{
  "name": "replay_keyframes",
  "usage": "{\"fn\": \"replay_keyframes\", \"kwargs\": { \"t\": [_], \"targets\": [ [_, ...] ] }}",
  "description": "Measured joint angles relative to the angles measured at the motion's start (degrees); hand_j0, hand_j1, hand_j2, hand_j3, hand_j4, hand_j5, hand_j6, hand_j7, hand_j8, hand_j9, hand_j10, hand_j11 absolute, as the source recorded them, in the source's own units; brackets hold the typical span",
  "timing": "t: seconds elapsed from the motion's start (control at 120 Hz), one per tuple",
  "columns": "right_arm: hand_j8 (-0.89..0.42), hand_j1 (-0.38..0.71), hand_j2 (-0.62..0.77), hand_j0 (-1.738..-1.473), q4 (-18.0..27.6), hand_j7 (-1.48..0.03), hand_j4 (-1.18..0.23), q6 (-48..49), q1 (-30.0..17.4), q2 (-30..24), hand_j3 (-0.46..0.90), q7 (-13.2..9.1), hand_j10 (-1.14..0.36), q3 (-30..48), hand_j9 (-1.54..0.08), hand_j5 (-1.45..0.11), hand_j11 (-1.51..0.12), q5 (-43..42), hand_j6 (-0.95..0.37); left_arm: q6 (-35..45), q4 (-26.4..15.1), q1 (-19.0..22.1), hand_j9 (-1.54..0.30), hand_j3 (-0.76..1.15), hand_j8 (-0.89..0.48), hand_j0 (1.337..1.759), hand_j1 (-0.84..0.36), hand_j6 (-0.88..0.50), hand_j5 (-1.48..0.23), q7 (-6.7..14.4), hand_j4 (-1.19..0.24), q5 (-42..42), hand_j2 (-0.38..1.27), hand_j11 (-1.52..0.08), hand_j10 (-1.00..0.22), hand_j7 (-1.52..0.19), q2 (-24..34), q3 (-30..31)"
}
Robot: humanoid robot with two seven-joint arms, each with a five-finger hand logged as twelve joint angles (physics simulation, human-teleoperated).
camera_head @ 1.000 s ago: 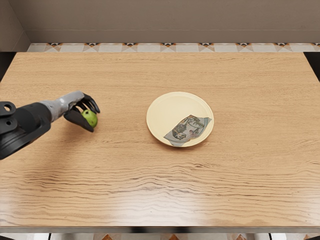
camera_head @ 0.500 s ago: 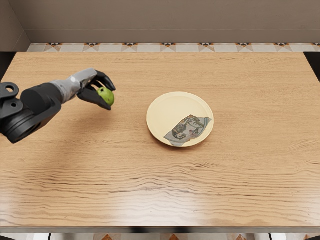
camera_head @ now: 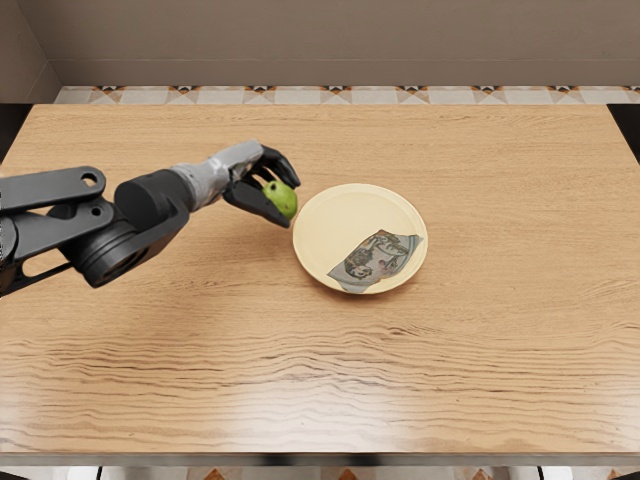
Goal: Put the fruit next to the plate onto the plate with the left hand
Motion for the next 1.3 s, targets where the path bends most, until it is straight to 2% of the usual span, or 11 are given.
{"fn": "replay_keyframes", "kwargs": {
  "t": [0.175, 0.25, 0.3, 0.308, 0.408, 0.758, 0.825, 0.983, 1.125, 1.192, 1.3],
  "targets": [
    [-0.01, -0.33, 0.0, -1.658, 0.0, -0.02, -0.02, 0.0, 0.0, 0.0, 0.0, 0.0, -0.01, 0.0, -0.02, -0.02, -0.02, 0.0, -0.01, 0.1, 0.8, 0.3, -0.9, 0.0, -0.4, 1.656, -0.31, -0.45, -0.94, 0.0, -0.65, 0.1, 0.33, -0.9, -0.55, -0.91, -3.0, 0.0],
    [-0.01, -0.33, 0.0, -1.658, 0.0, -0.02, -0.02, 0.0, 0.0, 0.0, 0.0, 0.0, -0.01, 0.0, -0.02, -0.02, -0.02, 0.0, -0.01, 0.1, 1.4, 0.4, -0.9, 0.0, -0.43, 1.657, -0.32, -0.46, -0.94, 0.0, -0.66, 0.0, 0.38, -0.9, -0.55, -0.91, -4.9, 0.1],
    [-0.01, -0.33, 0.0, -1.658, 0.0, -0.02, -0.02, 0.0, 0.0, 0.0, 0.0, 0.0, -0.01, 0.0, -0.02, -0.02, -0.02, 0.0, -0.01, 0.1, 1.7, 0.4, -0.9, 0.0, -0.4, 1.657, -0.34, -0.45, -0.94, 0.0, -0.66, 0.0, 0.42, -0.9, -0.54, -0.91, -5.6, 0.2],
    [-0.01, -0.33, 0.0, -1.658, 0.0, -0.02, -0.02, 0.0, 0.0, 0.0, 0.0, 0.0, -0.01, 0.0, -0.02, -0.02, -0.02, 0.0, -0.01, 0.1, 1.7, 0.4, -0.9, 0.0, -0.42, 1.657, -0.34, -0.45, -0.93, 0.0, -0.66, 0.0, 0.42, -0.9, -0.54, -0.9, -5.7, 0.2],
    [-0.01, -0.33, 0.0, -1.658, 0.0, -0.02, -0.02, 0.0, 0.0, 0.0, 0.0, 0.0, -0.01, 0.0, -0.02, -0.02, -0.02, 0.0, -0.01, 0.1, 2.2, 1.7, -0.9, 0.0, -0.38, 1.657, -0.37, -0.43, -0.94, 0.0, -0.66, 0.0, 0.47, -0.9, -0.53, -0.91, -7.1, 0.3],
    [-0.02, -0.33, 0.0, -1.658, 0.0, -0.02, -0.02, 0.0, 0.0, 0.0, 0.0, 0.0, -0.02, 0.0, -0.02, -0.02, -0.02, 0.0, -0.02, -0.2, 3.2, 2.9, -0.87, 0.0, -0.43, 1.657, -0.32, -0.47, -0.9, 0.0, -0.63, 0.3, 0.37, -0.87, -0.55, -0.86, -8.6, 0.5],
    [-0.02, -0.33, 0.0, -1.658, 0.0, -0.02, -0.02, 0.0, 0.0, 0.0, 0.0, 0.0, -0.02, 0.0, -0.02, -0.02, -0.02, 0.0, -0.02, -0.2, 3.2, 2.9, -0.77, 0.0, -0.42, 1.657, -0.27, -0.45, -0.79, -0.1, -0.57, 0.4, 0.29, -0.77, -0.51, -0.77, -8.6, 0.5],
    [-0.01, -0.33, 0.0, -1.658, 0.0, -0.02, -0.01, 0.0, 0.0, 0.0, 0.0, 0.0, -0.01, 0.0, -0.02, -0.02, -0.02, 0.0, -0.01, -0.3, 3.2, 1.6, -0.41, 0.0, -0.24, 1.658, 0.02, -0.25, -0.42, -0.1, -0.3, 0.6, 0.14, -0.41, -0.28, -0.41, -8.5, 0.0],
    [-0.02, -0.33, 0.0, -1.658, 0.0, -0.02, -0.02, 0.0, 0.0, 0.0, 0.0, 0.0, -0.02, 0.0, -0.02, -0.02, -0.02, 0.0, -0.02, -0.7, 3.2, 1.4, -0.21, 0.0, -0.12, 1.658, 0.18, -0.13, -0.22, -0.1, -0.16, -1.8, 0.07, -0.21, -0.14, -0.21, -6.6, -4.0],
    [-0.02, -0.33, 0.0, -1.658, 0.0, -0.02, -0.02, 0.0, 0.0, 0.0, 0.0, 0.0, -0.02, 0.0, -0.02, -0.02, -0.02, 0.0, -0.02, -5.3, 3.1, 2.3, -0.16, 0.0, -0.09, 1.658, 0.22, -0.1, -0.16, -0.1, -0.12, -5.4, 0.05, -0.15, -0.11, -0.15, -2.7, -6.8],
    [-0.02, -0.33, 0.0, -1.658, 0.0, -0.02, -0.02, 0.0, 0.0, 0.0, 0.0, 0.0, -0.02, 0.0, -0.02, -0.02, -0.02, 0.0, -0.02, -18.5, 2.6, 4.1, -0.1, 0.0, -0.06, 1.658, 0.27, -0.06, -0.1, -0.1, -0.07, -14.1, 0.03, -0.1, -0.07, -0.1, 6.4, -12.0]
  ]
}}
